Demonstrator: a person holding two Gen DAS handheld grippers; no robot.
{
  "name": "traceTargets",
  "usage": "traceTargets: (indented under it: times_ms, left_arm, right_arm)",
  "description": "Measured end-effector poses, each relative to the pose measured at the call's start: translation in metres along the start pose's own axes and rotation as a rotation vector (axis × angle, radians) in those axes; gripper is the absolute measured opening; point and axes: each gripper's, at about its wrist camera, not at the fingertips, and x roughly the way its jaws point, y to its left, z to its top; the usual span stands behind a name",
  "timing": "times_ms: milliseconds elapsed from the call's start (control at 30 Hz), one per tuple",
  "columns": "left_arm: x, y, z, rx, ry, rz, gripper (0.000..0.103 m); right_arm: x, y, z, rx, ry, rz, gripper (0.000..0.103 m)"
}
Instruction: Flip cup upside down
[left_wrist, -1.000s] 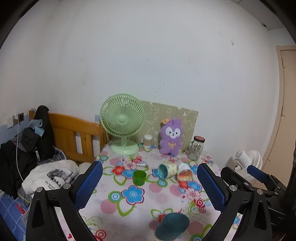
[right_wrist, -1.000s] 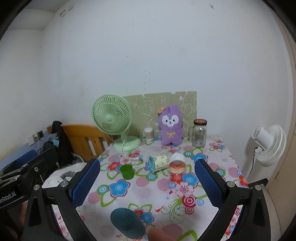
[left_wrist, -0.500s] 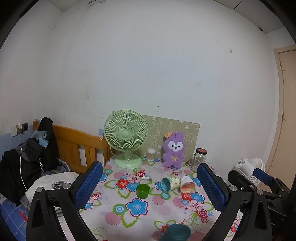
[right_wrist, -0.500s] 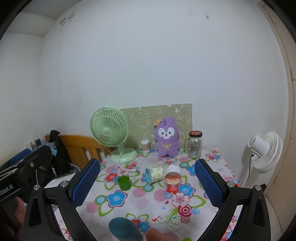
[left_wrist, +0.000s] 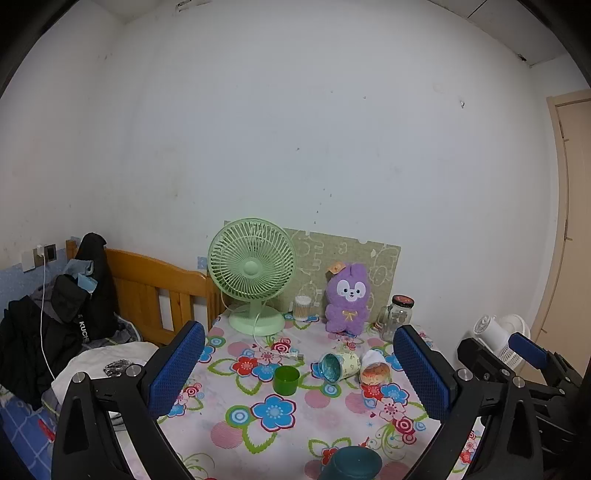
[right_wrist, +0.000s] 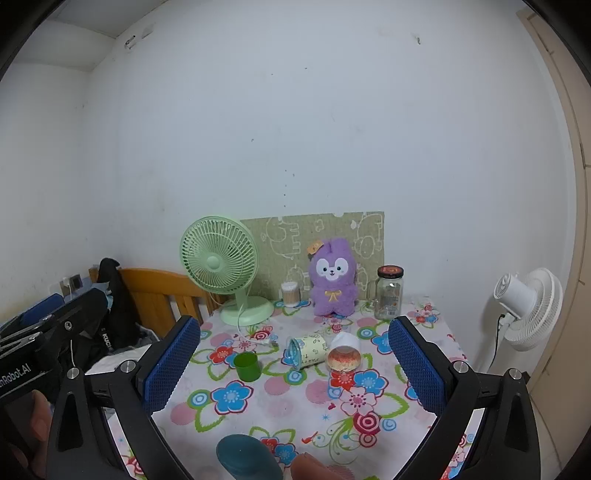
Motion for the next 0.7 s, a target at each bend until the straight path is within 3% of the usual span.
traceTargets:
  times_ms: [700]
  left_arm:
    - [0.026,0.005,-0.018,-0.034,0.173,0.01,0.103]
  right_arm:
    - [0.015,0.001,-0.013,0.007,0.077,-0.003,0.103]
